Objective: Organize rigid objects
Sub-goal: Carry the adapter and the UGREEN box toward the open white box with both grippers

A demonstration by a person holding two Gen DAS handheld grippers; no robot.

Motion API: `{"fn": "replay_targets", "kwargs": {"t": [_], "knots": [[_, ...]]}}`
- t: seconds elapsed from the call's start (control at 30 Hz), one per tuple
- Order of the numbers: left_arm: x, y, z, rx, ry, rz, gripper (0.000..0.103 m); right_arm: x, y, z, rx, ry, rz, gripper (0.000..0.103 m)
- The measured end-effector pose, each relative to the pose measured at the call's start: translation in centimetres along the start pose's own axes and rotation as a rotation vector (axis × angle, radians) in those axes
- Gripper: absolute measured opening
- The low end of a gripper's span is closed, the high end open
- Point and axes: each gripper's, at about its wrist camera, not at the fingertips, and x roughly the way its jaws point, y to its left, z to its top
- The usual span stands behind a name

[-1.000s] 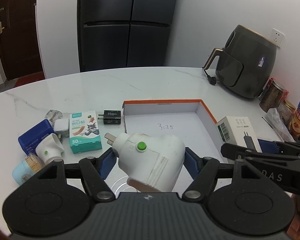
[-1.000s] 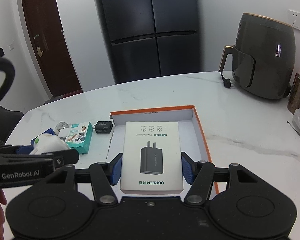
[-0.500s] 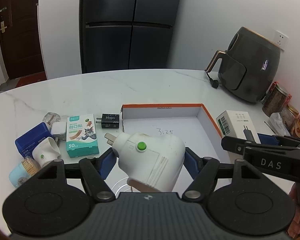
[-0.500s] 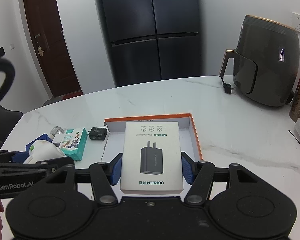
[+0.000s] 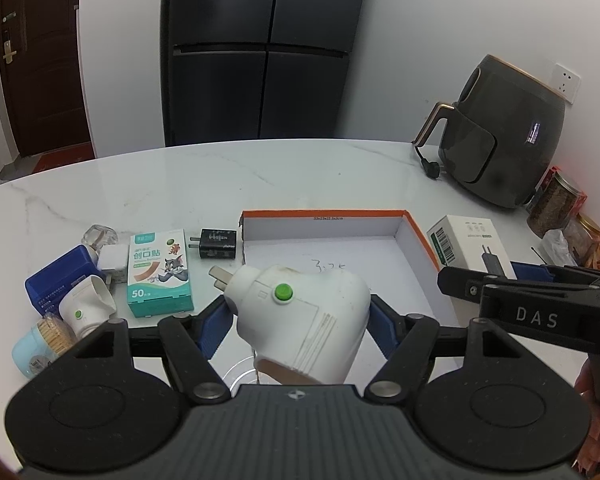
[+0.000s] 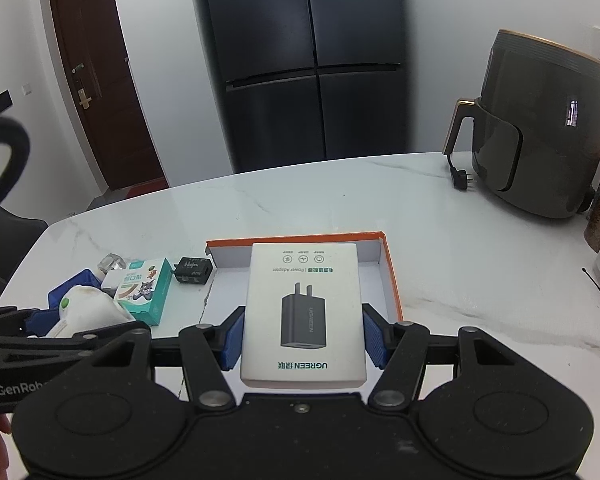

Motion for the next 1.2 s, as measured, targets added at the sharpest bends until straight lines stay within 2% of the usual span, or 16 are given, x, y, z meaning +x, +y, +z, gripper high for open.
{"fn": "replay_targets", "kwargs": {"t": [1.2], "knots": [[0.0,-1.1,1.6,0.019,-0.039,0.007,0.073,-0.5,-0.1,1.4,-0.007,-0.022,0.013,0.071]]}}
